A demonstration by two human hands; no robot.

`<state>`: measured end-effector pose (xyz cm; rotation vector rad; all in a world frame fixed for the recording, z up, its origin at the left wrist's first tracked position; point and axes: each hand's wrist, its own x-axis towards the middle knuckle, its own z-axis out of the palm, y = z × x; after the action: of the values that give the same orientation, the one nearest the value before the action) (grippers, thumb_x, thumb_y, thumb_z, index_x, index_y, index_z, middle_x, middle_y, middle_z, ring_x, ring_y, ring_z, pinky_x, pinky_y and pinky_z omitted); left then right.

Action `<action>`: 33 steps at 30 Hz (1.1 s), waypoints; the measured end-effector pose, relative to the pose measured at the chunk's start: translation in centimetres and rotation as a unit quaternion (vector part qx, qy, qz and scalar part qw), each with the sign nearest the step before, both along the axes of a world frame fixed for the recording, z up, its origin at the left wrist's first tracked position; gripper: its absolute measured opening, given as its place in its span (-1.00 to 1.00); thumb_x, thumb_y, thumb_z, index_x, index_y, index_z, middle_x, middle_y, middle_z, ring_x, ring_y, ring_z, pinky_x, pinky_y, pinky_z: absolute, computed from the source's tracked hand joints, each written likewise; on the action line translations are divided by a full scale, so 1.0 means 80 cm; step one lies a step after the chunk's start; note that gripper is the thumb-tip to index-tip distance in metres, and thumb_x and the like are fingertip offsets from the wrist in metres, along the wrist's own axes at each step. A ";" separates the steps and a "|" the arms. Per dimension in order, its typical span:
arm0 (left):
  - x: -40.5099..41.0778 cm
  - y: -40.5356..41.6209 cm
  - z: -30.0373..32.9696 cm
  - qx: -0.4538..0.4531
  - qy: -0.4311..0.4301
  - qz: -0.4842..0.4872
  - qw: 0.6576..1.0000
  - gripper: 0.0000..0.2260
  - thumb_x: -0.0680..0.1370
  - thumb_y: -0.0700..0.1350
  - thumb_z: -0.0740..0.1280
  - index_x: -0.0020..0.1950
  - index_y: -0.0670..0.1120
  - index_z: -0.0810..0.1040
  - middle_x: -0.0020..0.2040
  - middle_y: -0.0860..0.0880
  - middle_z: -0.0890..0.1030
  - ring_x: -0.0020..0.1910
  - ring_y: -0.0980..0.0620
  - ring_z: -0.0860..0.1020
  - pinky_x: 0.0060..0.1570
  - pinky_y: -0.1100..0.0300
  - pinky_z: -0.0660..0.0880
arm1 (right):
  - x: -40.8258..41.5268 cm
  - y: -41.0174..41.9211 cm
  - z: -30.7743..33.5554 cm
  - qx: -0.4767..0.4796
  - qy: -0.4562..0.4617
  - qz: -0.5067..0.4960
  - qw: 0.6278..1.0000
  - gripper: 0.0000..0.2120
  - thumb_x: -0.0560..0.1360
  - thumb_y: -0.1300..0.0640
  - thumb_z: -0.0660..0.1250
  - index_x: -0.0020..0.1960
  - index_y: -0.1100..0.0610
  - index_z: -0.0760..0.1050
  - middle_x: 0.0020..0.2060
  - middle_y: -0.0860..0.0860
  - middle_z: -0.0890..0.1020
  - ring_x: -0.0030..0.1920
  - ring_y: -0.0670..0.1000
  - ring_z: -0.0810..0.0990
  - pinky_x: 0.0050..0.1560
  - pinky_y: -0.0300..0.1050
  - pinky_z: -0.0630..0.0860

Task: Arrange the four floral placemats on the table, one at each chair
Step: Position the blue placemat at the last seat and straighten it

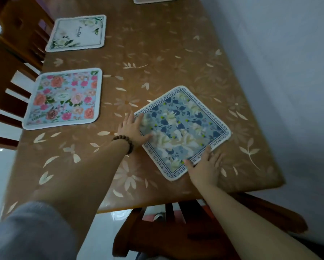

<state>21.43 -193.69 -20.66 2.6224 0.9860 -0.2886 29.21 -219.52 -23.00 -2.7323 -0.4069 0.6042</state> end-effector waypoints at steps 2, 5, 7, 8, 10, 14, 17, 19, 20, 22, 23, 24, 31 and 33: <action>0.014 0.013 -0.006 -0.008 0.007 0.006 1.000 -0.15 0.41 0.37 0.24 0.54 0.06 -0.06 0.55 -0.11 -0.10 0.51 -0.09 -0.12 0.43 -0.13 -0.03 | -0.013 0.003 -0.002 -0.004 -0.014 0.007 1.000 -0.04 0.44 -0.37 0.17 0.53 0.15 -0.21 0.50 0.30 -0.14 0.50 0.23 -0.24 0.47 0.10 -0.20; 0.026 0.022 -0.013 -0.044 0.007 0.014 0.999 -0.12 0.38 0.39 0.26 0.54 0.07 -0.05 0.56 -0.08 -0.09 0.51 -0.08 -0.12 0.44 -0.11 -0.05 | -0.017 0.006 -0.005 0.008 -0.024 0.015 1.000 -0.05 0.45 -0.34 0.18 0.53 0.18 -0.20 0.50 0.29 -0.14 0.51 0.19 -0.23 0.48 0.06 -0.21; 0.027 0.027 -0.017 -0.059 0.008 0.007 0.998 -0.13 0.37 0.39 0.27 0.53 0.06 -0.02 0.55 -0.08 -0.04 0.51 -0.11 -0.06 0.45 -0.11 0.00 | -0.012 0.005 -0.007 0.014 -0.025 0.014 0.999 -0.04 0.45 -0.34 0.18 0.53 0.18 -0.21 0.51 0.27 -0.14 0.51 0.17 -0.23 0.49 0.04 -0.21; 0.027 0.029 -0.017 -0.061 0.004 0.006 0.998 -0.14 0.37 0.39 0.28 0.53 0.06 0.01 0.55 -0.09 0.01 0.50 -0.13 -0.01 0.44 -0.11 0.04 | -0.008 0.003 -0.008 0.014 -0.027 0.018 0.999 -0.04 0.45 -0.35 0.17 0.53 0.19 -0.21 0.51 0.26 -0.14 0.51 0.16 -0.22 0.48 0.03 -0.22; 0.024 0.034 -0.016 -0.064 -0.012 0.009 0.998 -0.18 0.37 0.36 0.31 0.51 0.07 0.08 0.52 -0.09 0.13 0.47 -0.17 0.09 0.40 -0.15 0.12 | 0.007 -0.002 -0.009 0.012 -0.027 0.037 0.999 -0.03 0.45 -0.37 0.15 0.53 0.20 -0.22 0.52 0.24 -0.13 0.51 0.15 -0.22 0.46 0.01 -0.25; 0.001 0.020 -0.013 -0.043 -0.037 0.017 0.998 -0.25 0.39 0.34 0.30 0.48 0.09 0.17 0.47 -0.07 0.26 0.40 -0.17 0.19 0.32 -0.12 0.23 | 0.056 -0.005 -0.007 0.002 -0.011 0.087 0.996 -0.07 0.46 -0.38 0.11 0.53 0.14 -0.22 0.52 0.23 -0.14 0.51 0.14 -0.25 0.47 0.08 -0.18; -0.032 -0.009 -0.018 -0.040 -0.071 0.037 0.996 -0.37 0.40 0.26 0.33 0.41 0.12 0.27 0.42 -0.03 0.34 0.35 -0.14 0.26 0.27 -0.06 0.26 | 0.097 0.004 -0.005 -0.010 0.011 0.116 0.993 -0.08 0.44 -0.41 0.10 0.54 0.05 -0.23 0.52 0.19 -0.16 0.51 0.14 -0.25 0.48 0.09 -0.13; -0.055 -0.030 -0.020 -0.052 -0.083 0.046 0.994 -0.41 0.40 0.24 0.36 0.38 0.14 0.30 0.39 -0.02 0.37 0.32 -0.13 0.28 0.26 -0.07 0.30 | 0.122 0.013 -0.003 -0.022 0.026 0.138 0.990 -0.10 0.43 -0.43 0.09 0.54 0.01 -0.21 0.53 0.16 -0.16 0.51 0.14 -0.24 0.48 0.09 -0.11; -0.066 -0.039 -0.020 -0.054 -0.090 0.048 0.993 -0.40 0.40 0.25 0.36 0.38 0.14 0.31 0.36 -0.03 0.39 0.29 -0.13 0.30 0.24 -0.07 0.33 | 0.134 0.019 -0.001 -0.025 0.035 0.152 0.987 -0.10 0.42 -0.43 0.09 0.54 0.00 -0.20 0.53 0.16 -0.16 0.51 0.14 -0.24 0.48 0.10 -0.10; -0.086 -0.057 -0.018 -0.056 -0.105 0.054 0.991 -0.37 0.40 0.25 0.37 0.40 0.07 0.32 0.27 -0.06 0.45 0.22 -0.14 0.34 0.17 -0.04 0.36 | 0.155 0.029 0.006 -0.014 0.069 0.167 0.983 -0.11 0.43 -0.41 0.12 0.54 -0.02 -0.19 0.53 0.14 -0.16 0.51 0.15 -0.22 0.48 0.14 -0.09; -0.095 -0.064 -0.018 -0.057 -0.110 0.056 0.991 -0.33 0.39 0.25 0.37 0.42 0.03 0.31 0.23 -0.07 0.46 0.19 -0.14 0.36 0.16 -0.03 0.36 | 0.162 0.032 0.009 0.002 0.089 0.168 0.982 -0.10 0.43 -0.39 0.15 0.54 -0.01 -0.19 0.54 0.13 -0.16 0.52 0.15 -0.22 0.48 0.16 -0.08; -0.102 -0.071 -0.017 -0.055 -0.115 0.057 0.990 -0.30 0.38 0.26 0.37 0.43 0.00 0.30 0.22 -0.07 0.46 0.19 -0.14 0.36 0.16 -0.03 0.36 | 0.166 0.032 0.012 0.020 0.100 0.167 0.981 -0.09 0.43 -0.36 0.19 0.54 0.01 -0.19 0.54 0.11 -0.13 0.52 0.15 -0.20 0.49 0.17 -0.06; -0.094 -0.106 -0.018 -0.101 -0.037 0.087 0.990 0.01 0.28 0.41 0.34 0.53 0.10 -0.13 0.55 -0.07 -0.02 0.51 -0.08 -0.06 0.42 -0.16 0.00 | 0.112 -0.016 0.004 0.040 0.047 0.139 0.988 0.09 0.28 -0.47 0.26 0.53 0.00 -0.22 0.54 0.12 -0.14 0.52 0.12 -0.21 0.46 0.14 -0.05; -0.089 -0.115 -0.020 -0.108 -0.040 0.073 0.991 0.03 0.27 0.41 0.35 0.52 0.10 -0.16 0.56 -0.07 -0.04 0.52 -0.05 -0.10 0.44 -0.16 -0.07 | 0.097 -0.027 -0.001 0.024 0.048 0.155 0.986 0.15 0.23 -0.50 0.27 0.53 -0.02 -0.25 0.54 0.12 -0.16 0.51 0.11 -0.24 0.47 0.12 -0.07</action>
<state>14.34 -202.91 -22.23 2.3369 1.0497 -0.2381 36.97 -221.71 -23.06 -2.6001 -0.8207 0.7881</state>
